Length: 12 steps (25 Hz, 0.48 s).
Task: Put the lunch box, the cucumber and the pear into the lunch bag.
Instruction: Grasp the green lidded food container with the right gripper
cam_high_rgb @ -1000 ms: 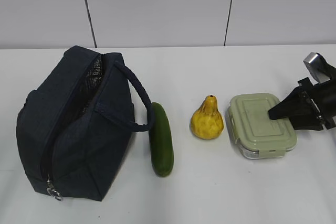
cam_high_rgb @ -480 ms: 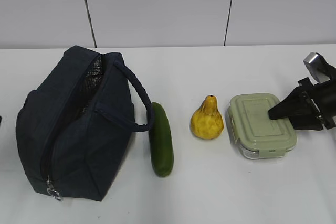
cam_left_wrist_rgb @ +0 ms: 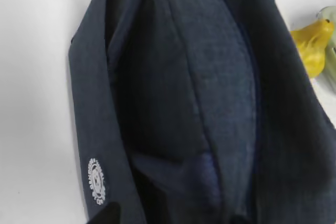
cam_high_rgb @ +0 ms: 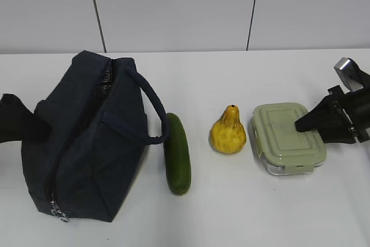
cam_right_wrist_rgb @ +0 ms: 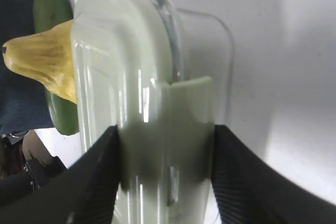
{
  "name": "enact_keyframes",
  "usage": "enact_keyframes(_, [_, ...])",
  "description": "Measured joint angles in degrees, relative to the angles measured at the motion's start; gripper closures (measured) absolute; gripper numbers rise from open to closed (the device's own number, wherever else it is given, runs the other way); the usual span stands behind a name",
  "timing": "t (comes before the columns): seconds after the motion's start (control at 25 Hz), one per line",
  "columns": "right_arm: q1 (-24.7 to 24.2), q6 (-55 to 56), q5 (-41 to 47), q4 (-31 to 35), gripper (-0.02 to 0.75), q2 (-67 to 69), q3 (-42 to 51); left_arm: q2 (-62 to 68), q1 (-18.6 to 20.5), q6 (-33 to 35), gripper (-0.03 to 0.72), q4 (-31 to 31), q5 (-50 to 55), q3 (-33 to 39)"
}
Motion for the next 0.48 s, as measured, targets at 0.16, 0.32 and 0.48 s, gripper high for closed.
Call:
enact_keyframes(0.16, [0.0,0.0,0.0,0.0,0.352,0.0,0.0,4.8,0.0,0.0,0.365,-2.0,-0.4,-0.3])
enact_keyframes(0.32, [0.0,0.0,0.0,0.0,0.352,0.0,0.0,6.5,0.0,0.1,0.595,-2.7,-0.5,-0.4])
enact_keyframes(0.48, [0.0,0.0,-0.1,0.1,0.352,0.0,0.0,6.5,0.0,0.4,0.675,-4.3,-0.5,-0.6])
